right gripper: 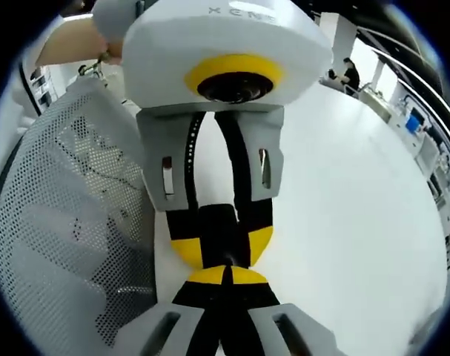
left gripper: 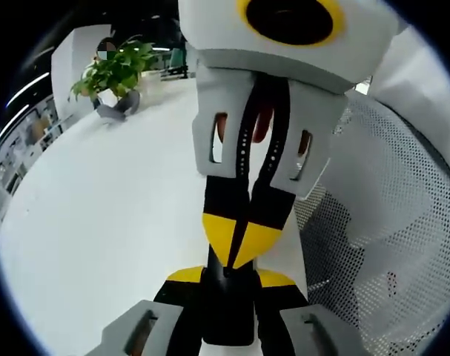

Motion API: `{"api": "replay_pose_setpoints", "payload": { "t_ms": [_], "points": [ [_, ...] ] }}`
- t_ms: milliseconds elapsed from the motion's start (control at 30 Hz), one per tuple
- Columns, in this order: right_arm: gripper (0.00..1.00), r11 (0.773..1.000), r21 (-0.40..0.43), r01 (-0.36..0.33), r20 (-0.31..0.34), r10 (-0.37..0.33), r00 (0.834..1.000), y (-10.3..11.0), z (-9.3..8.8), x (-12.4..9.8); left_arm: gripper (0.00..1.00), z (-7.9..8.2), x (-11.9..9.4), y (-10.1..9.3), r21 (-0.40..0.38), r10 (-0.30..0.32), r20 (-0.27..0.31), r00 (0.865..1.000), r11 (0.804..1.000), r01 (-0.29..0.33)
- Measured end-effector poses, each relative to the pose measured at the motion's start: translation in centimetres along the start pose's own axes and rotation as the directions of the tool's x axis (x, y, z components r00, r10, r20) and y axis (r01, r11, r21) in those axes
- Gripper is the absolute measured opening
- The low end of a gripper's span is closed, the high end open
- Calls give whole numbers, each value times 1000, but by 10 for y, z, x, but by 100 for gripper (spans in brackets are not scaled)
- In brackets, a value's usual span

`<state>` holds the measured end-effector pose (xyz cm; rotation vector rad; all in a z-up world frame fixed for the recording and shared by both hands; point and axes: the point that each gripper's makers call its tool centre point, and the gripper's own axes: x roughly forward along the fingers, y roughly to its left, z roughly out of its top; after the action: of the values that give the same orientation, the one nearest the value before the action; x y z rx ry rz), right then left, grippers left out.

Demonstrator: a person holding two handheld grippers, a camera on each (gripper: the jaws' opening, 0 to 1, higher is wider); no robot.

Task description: Press the specified remote control buttons in sequence, fully releasing each button before pressing the next.

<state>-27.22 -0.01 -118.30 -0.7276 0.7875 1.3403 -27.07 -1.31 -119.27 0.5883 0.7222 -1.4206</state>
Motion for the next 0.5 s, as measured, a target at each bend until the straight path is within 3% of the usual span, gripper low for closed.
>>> {"api": "replay_pose_setpoints", "payload": {
  "t_ms": [67,233,500],
  "points": [
    [0,999,42,0,21,-1,1000,1,1,-1,24,0,0,0,1,0,-4,1000,1000,0],
    [0,1000,4,-6,29,5,1000,3,9,4,24,0,0,0,-1,2,-3,1000,1000,-2],
    [0,998,-57,1,6,-1,1000,3,8,5,24,0,0,0,1,0,-4,1000,1000,0]
  ]
}}
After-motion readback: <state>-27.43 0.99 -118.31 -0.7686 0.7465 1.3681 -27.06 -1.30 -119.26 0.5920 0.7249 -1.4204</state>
